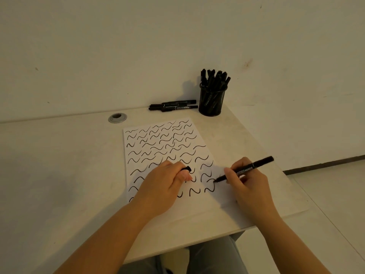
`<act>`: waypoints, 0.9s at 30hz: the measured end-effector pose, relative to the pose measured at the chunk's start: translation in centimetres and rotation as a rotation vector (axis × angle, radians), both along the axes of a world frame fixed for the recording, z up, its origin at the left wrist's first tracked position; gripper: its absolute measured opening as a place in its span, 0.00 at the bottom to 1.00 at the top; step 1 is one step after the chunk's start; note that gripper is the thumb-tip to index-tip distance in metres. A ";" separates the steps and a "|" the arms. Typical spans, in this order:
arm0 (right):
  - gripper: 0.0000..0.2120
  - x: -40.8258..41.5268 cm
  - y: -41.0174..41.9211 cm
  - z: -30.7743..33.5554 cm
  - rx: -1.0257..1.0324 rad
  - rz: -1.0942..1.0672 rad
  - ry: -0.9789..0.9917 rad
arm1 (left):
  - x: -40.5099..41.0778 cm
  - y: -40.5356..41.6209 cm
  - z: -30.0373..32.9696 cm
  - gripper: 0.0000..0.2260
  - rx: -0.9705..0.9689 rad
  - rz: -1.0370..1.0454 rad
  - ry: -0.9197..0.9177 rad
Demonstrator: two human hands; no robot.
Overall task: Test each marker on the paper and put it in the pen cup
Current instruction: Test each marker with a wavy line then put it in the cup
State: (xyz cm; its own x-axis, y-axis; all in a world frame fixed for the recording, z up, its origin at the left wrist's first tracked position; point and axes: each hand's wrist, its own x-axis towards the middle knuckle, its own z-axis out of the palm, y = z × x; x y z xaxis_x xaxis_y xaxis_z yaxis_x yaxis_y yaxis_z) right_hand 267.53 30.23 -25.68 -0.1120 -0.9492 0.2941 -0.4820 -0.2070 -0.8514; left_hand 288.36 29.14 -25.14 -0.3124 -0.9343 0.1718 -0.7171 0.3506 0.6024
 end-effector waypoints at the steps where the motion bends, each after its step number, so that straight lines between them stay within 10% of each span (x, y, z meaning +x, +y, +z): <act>1: 0.06 0.1 0.0 0.0 -0.014 0.000 -0.022 | 0.0 0.0 0.0 0.14 -0.007 -0.003 0.003; 27: 0.10 2.4 -5.1 1.4 0.111 0.347 -0.765 | 0.9 0.0 0.8 0.19 -0.121 0.059 0.064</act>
State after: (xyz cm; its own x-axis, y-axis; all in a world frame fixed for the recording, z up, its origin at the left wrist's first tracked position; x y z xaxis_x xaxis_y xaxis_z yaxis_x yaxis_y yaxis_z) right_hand 269.96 25.15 -24.31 0.0612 -0.9854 0.1589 0.3104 -0.1325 -0.9413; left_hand 289.23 29.11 -24.35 -0.2428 -0.9219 0.3019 -0.7001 0.3820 0.6032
